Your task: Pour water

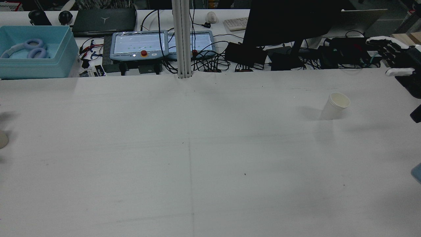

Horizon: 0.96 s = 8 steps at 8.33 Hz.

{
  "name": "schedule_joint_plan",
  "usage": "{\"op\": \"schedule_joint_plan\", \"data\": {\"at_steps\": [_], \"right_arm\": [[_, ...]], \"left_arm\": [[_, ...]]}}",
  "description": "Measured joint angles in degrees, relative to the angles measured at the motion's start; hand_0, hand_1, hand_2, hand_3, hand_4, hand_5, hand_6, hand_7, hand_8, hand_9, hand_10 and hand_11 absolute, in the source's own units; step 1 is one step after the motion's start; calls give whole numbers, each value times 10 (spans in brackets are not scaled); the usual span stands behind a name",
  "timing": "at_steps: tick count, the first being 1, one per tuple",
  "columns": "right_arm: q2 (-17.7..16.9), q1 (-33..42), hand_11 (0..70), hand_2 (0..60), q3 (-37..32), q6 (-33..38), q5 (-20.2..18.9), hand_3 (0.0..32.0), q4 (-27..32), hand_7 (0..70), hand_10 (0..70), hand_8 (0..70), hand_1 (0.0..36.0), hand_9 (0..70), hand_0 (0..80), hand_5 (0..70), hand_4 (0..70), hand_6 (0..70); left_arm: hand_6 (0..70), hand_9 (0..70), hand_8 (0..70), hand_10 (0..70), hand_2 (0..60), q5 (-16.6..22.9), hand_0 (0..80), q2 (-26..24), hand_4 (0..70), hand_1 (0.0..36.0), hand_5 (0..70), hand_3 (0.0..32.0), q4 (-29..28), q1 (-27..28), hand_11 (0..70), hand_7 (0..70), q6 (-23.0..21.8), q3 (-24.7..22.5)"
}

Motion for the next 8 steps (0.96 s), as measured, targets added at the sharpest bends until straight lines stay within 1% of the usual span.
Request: {"op": "schedule_joint_plan", "data": {"at_steps": [1, 2, 3, 4, 5, 6, 7, 8], "right_arm": [[0, 1, 32, 0, 0, 0, 0, 0, 0, 211, 17, 74, 71, 80, 460, 265, 96, 108], [-1, 1, 32, 0, 0, 0, 0, 0, 0, 210, 17, 74, 71, 79, 460, 264, 95, 107], [-1, 2, 31, 0, 0, 0, 0, 0, 0, 204, 17, 72, 70, 77, 461, 260, 90, 103], [-1, 2, 32, 0, 0, 0, 0, 0, 0, 201, 17, 72, 69, 76, 460, 257, 85, 101], [-4, 2, 33, 0, 0, 0, 0, 0, 0, 197, 18, 72, 68, 76, 460, 253, 81, 99], [-6, 2, 35, 0, 0, 0, 0, 0, 1, 189, 19, 71, 66, 74, 459, 250, 73, 95], [-8, 2, 36, 0, -1, 1, -1, 0, 1, 184, 20, 72, 65, 74, 459, 246, 66, 92], [-11, 3, 48, 0, -2, 1, -1, 0, 1, 171, 28, 74, 70, 72, 460, 234, 52, 87]], "left_arm": [[48, 2, 50, 43, 0, -1, 523, -1, 332, 43, 700, 0, 2, 0, 67, 82, 2, 0], [57, 5, 53, 45, 0, -4, 526, -2, 345, 44, 700, 0, 3, 0, 70, 97, 3, 0], [74, 10, 61, 51, 0, -8, 535, -2, 399, 49, 700, 0, 5, 0, 77, 120, 3, 0], [93, 18, 78, 62, 0, -11, 555, -2, 527, 61, 700, 0, 9, 0, 92, 143, 3, 0], [106, 28, 86, 75, 12, -12, 594, -2, 581, 144, 700, 0, 11, 0, 114, 156, 3, 0], [109, 33, 88, 84, 494, -13, 555, -2, 621, 255, 700, 0, 13, 0, 131, 162, 3, 0], [107, 35, 86, 90, 600, -15, 537, -2, 665, 325, 700, 0, 14, 1, 141, 166, 3, -1], [103, 35, 83, 94, 600, -19, 523, -2, 700, 359, 700, 0, 14, 2, 148, 168, 3, -2]]}}
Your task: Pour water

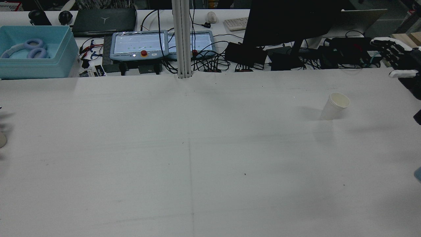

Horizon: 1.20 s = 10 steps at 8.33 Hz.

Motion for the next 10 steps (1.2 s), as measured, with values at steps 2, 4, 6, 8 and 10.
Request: {"op": "schedule_joint_plan", "data": {"at_steps": [2, 4, 6, 8, 10], "right_arm": [[-9, 0, 74, 0, -17, 0, -3, 0, 9, 152, 45, 77, 85, 75, 465, 221, 41, 86], [-9, -3, 68, 0, -103, 1, -4, 0, 89, 199, 41, 91, 84, 92, 466, 257, 107, 116], [6, -9, 76, 0, -210, 0, -4, 0, 166, 185, 47, 88, 75, 84, 459, 243, 79, 107], [47, -21, 68, 0, -325, 0, -4, 0, 226, 199, 41, 79, 80, 74, 462, 254, 94, 110], [80, -37, 69, 0, -420, -4, -2, 0, 274, 183, 42, 75, 77, 70, 460, 245, 74, 98]], "left_arm": [[101, 37, 83, 96, 600, -6, 517, 0, 700, 360, 700, 0, -2, 7, 151, 174, -2, -4], [100, 37, 82, 88, 600, -8, 523, 0, 700, 360, 700, 0, -5, 9, 139, 177, -9, -9], [94, 35, 81, 82, 600, -9, 529, 1, 700, 359, 700, 0, -1, 9, 130, 175, -23, -17], [95, 34, 81, 80, 600, -9, 529, 3, 700, 358, 700, 0, 9, 9, 127, 174, -32, -31], [92, 33, 79, 77, 600, -9, 532, 5, 700, 347, 700, 0, 16, 9, 124, 171, -40, -42]]}}
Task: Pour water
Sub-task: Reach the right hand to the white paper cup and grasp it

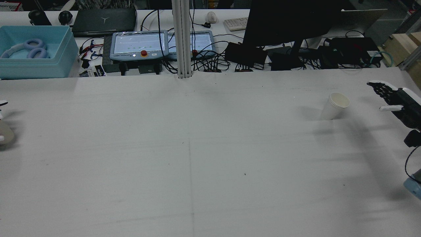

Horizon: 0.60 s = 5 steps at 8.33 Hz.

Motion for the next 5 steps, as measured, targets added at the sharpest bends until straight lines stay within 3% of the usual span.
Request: {"op": "schedule_joint_plan", "data": {"at_steps": [3, 5], "right_arm": [[21, -24, 67, 0, -46, -11, 6, 0, 16, 189, 39, 74, 98, 72, 471, 250, 57, 98], [25, -55, 59, 0, -47, -16, 36, 0, 17, 192, 33, 74, 113, 71, 481, 255, 61, 99]], "left_arm": [[87, 30, 78, 75, 600, 0, 534, 3, 700, 333, 700, 0, 2, 0, 120, 167, -10, -3], [87, 31, 79, 76, 600, 0, 532, 6, 700, 327, 700, 0, -1, 0, 122, 166, -12, -4]]}}
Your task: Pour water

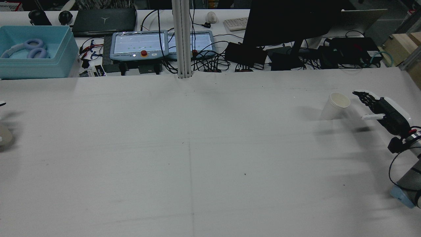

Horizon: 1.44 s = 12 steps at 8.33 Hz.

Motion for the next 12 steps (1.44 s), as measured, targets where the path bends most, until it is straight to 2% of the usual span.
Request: {"op": "schedule_joint_plan", "data": {"at_steps": [3, 7, 8, 10, 11, 12], "right_arm": [[10, -37, 59, 4, 0, -5, 41, 0, -1, 214, 33, 80, 119, 83, 486, 262, 85, 117], [37, -51, 80, 25, -4, -28, 66, 0, -8, 245, 46, 91, 142, 106, 505, 283, 129, 145], [42, -60, 100, 38, -5, -32, 81, 0, -9, 276, 58, 105, 161, 128, 521, 302, 141, 162], [58, -79, 162, 48, -6, -46, 100, 0, -9, 374, 98, 169, 212, 222, 590, 371, 185, 232], [65, -84, 245, 77, -6, -54, 104, 0, -9, 459, 153, 253, 245, 338, 651, 451, 207, 309], [71, -88, 568, 202, -4, -61, 106, 0, -10, 641, 386, 450, 310, 588, 797, 672, 228, 474]], "left_arm": [[90, 31, 78, 79, 600, 0, 531, 8, 700, 321, 700, 0, -10, 0, 125, 165, 0, 1], [92, 32, 81, 79, 600, 0, 531, 11, 700, 315, 700, 0, -18, 0, 124, 165, 0, 1], [91, 31, 80, 79, 600, 0, 529, 11, 698, 311, 700, 0, -20, 0, 125, 164, 0, 1], [92, 32, 81, 80, 600, 0, 528, 12, 697, 305, 700, 0, -23, 0, 127, 164, 0, 1], [94, 31, 81, 79, 600, 0, 529, 14, 699, 306, 700, 0, -26, 0, 125, 164, 0, 1], [93, 31, 82, 79, 600, 0, 526, 17, 695, 302, 700, 0, -29, 0, 124, 164, 0, 1]]}}
